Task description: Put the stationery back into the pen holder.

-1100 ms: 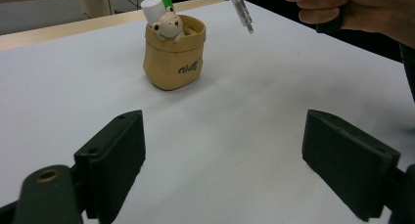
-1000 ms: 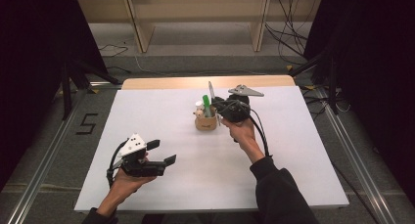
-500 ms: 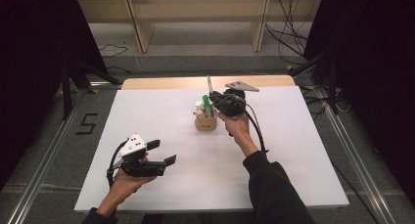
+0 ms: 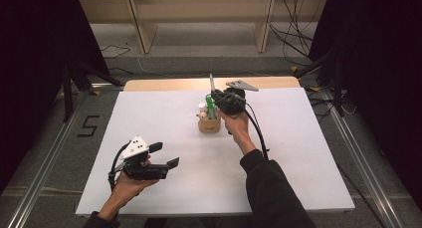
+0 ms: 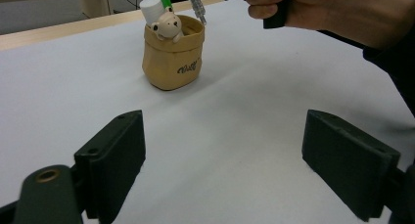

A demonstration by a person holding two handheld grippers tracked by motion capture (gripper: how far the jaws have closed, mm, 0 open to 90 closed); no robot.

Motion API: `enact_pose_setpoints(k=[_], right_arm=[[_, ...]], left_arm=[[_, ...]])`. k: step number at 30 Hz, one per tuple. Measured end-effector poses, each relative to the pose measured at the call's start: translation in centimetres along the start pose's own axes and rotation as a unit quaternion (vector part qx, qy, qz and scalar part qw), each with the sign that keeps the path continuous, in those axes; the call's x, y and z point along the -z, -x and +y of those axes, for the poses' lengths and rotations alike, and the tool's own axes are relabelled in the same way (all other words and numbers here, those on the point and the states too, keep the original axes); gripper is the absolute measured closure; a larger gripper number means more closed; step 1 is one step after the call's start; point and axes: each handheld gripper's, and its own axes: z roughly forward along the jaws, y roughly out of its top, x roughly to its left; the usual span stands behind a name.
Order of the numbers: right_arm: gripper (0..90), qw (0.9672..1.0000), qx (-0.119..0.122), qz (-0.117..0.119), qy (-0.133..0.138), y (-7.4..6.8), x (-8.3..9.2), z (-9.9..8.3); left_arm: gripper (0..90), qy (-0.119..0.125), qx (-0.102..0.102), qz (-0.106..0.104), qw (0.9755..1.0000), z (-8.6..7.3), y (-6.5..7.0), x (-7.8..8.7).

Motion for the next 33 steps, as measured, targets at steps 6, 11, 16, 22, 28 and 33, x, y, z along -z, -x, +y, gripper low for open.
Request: enact_pose_setpoints(k=[6, 11, 16, 22, 28, 33], right_arm=[[79.6, 0.9999, 0.002, -0.013, 0.005, 0.2, -0.6, -0.3], [79.6, 0.9998, 0.001, -0.017, 0.002, 0.2, -1.0, -0.7], [79.5, 0.9999, 0.001, -0.017, 0.001, 0.1, -1.2, -0.9], [79.4, 0.9998, -0.001, -0.019, 0.001, 0.1, -1.4, -1.3], [79.4, 0.9998, -0.003, -0.020, -0.001, 0.3, -1.5, -1.9], [79.3, 0.9998, -0.007, -0.017, 0.000, 0.3, -1.6, -2.3]], left_arm=[[15.6, 0.000, 0.000, -0.001, 1.0000, 0.0, 0.0, 0.0], [15.6, 0.000, -0.001, -0.001, 1.0000, 0.0, 0.0, 0.0], [15.6, 0.000, -0.001, -0.001, 1.0000, 0.0, 0.0, 0.0], [15.6, 0.000, -0.002, -0.001, 1.0000, 0.0, 0.0, 0.0], [15.6, 0.001, -0.001, -0.001, 1.0000, 0.0, 0.0, -0.1], [15.6, 0.000, -0.002, -0.002, 1.0000, 0.0, 0.0, 0.0]])
